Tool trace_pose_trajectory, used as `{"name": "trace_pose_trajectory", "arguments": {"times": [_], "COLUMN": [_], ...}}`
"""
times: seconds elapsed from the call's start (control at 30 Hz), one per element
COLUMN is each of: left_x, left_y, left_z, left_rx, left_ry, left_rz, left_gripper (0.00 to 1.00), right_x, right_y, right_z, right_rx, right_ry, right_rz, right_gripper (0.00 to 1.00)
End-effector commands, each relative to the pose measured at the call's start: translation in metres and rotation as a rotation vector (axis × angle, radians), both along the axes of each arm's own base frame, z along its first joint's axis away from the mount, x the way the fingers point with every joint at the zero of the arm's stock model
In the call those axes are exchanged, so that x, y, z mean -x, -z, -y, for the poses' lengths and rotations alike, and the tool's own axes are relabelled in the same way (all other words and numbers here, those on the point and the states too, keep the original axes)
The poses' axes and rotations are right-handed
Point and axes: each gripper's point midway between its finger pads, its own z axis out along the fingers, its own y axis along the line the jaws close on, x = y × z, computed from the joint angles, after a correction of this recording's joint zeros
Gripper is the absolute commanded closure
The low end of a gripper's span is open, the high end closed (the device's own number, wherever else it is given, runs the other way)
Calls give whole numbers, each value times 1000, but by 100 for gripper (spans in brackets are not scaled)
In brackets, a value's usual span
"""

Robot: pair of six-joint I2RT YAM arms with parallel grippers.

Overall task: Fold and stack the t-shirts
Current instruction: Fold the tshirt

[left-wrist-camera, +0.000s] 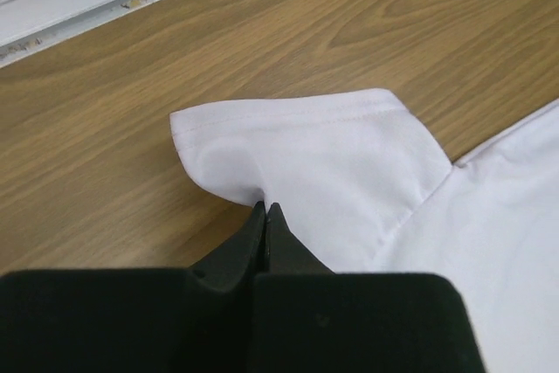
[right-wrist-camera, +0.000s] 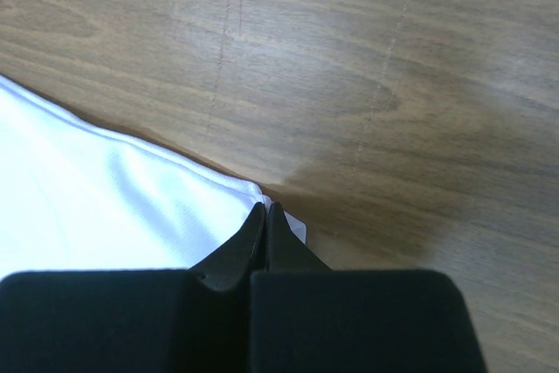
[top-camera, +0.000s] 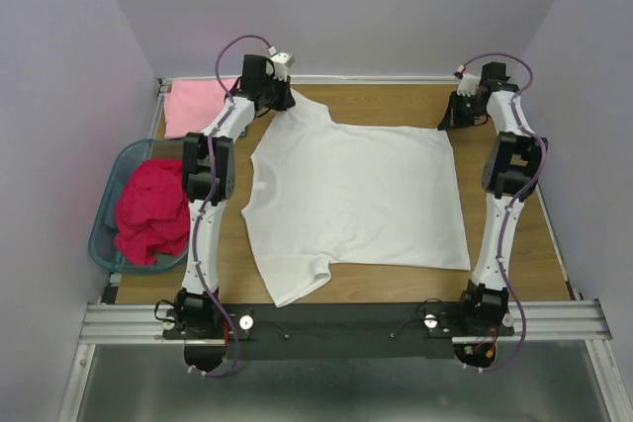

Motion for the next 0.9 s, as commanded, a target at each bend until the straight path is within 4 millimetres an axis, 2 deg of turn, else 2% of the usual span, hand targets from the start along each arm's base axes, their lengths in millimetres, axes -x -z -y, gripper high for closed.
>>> {"name": "trace_pose_trajectory", "arguments": {"times": [0.0, 0.07, 0.23, 0.27, 0.3, 0.37, 0.4, 0.43, 0.5, 0.57, 0.6, 0.63, 0.67, 0.7, 0.73, 0.8, 0.87], "left_x": [2, 5, 20, 22, 28, 33, 40, 43, 53, 62, 63, 69, 74, 80, 84, 94, 101], "left_y": [-62, -73, -72, -79, -74, -85, -80, -89, -83, -86, -94, -87, -95, -88, -94, -87, -93], "left_z": [-1, -1, -6, -7, -8, -12, -13, -15, -18, -20, -19, -21, -20, -21, -21, -22, -24], "left_rx": [-1, -3, -20, -20, -22, -25, -27, -32, -34, -42, -42, -42, -37, -41, -41, -50, -58], "left_ry": [74, 85, 114, 119, 126, 135, 143, 149, 160, 176, 181, 187, 195, 201, 207, 219, 222], "left_rz": [170, 198, 194, 206, 193, 217, 204, 229, 214, 221, 241, 224, 237, 220, 231, 219, 232], "left_gripper": [100, 100, 100, 100, 100, 100, 100, 100, 100, 100, 100, 100, 100, 100, 100, 100, 100], "right_x": [7, 10, 15, 16, 19, 22, 24, 28, 32, 38, 40, 42, 47, 49, 54, 58, 62], "right_y": [-30, -35, -46, -47, -50, -52, -56, -54, -56, -58, -59, -63, -60, -61, -62, -63, -66], "right_z": [-7, -8, -9, -9, -10, -11, -11, -12, -14, -16, -16, -16, -18, -18, -18, -18, -19], "right_rx": [-25, -27, -25, -26, -27, -28, -25, -26, -33, -37, -38, -34, -38, -38, -34, -30, -28], "right_ry": [-23, -25, -31, -33, -35, -39, -42, -44, -51, -56, -57, -62, -65, -68, -73, -75, -81], "right_rz": [30, 34, 43, 44, 44, 43, 49, 40, 38, 32, 32, 39, 28, 25, 23, 22, 23], "right_gripper": [99, 100, 99, 99, 99, 100, 100, 99, 100, 99, 99, 99, 99, 99, 99, 99, 100]}}
